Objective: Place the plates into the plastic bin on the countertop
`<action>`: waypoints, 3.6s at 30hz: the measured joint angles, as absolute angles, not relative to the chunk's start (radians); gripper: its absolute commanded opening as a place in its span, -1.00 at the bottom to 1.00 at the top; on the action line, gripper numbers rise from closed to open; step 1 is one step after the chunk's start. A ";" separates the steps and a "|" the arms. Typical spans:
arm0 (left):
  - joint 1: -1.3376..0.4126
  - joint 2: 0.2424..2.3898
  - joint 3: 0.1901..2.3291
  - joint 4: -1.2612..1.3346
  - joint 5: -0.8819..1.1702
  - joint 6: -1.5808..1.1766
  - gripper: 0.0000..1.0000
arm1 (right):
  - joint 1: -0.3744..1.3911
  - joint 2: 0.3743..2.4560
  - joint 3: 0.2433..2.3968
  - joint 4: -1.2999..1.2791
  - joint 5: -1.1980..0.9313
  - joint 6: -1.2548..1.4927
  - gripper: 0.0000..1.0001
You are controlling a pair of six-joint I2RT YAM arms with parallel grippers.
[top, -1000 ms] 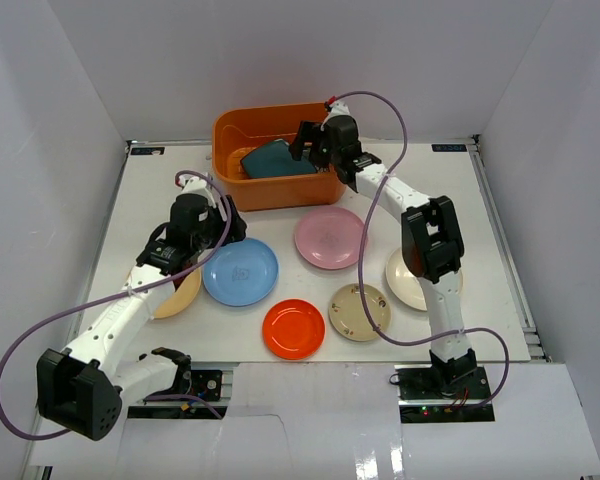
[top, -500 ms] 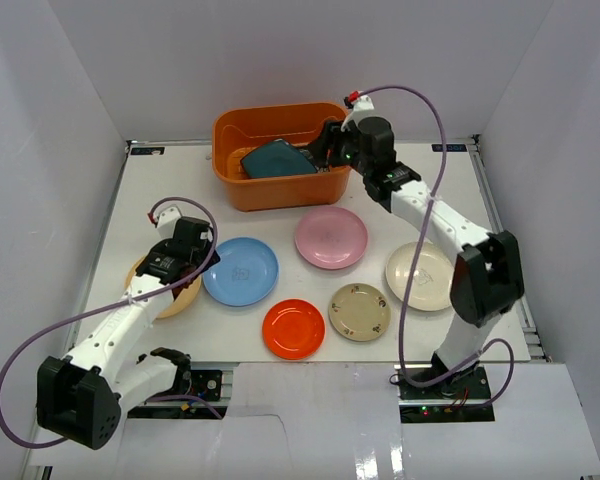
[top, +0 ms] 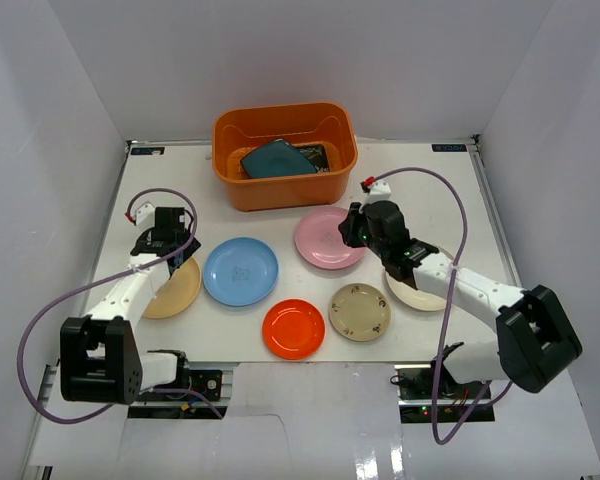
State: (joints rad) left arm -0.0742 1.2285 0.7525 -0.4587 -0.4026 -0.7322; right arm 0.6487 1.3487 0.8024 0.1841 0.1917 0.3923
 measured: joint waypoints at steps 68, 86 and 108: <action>-0.482 2.428 2.366 -0.454 -0.022 -0.094 -0.81 | 0.561 1.188 0.509 0.019 0.412 0.356 -0.84; -0.482 2.210 2.272 -0.408 0.010 -0.141 0.79 | 0.561 1.188 0.708 -0.001 0.408 0.332 -0.84; -0.359 1.008 0.864 -0.585 -0.295 -0.425 0.85 | 0.670 1.834 1.706 0.058 0.151 -0.228 -0.85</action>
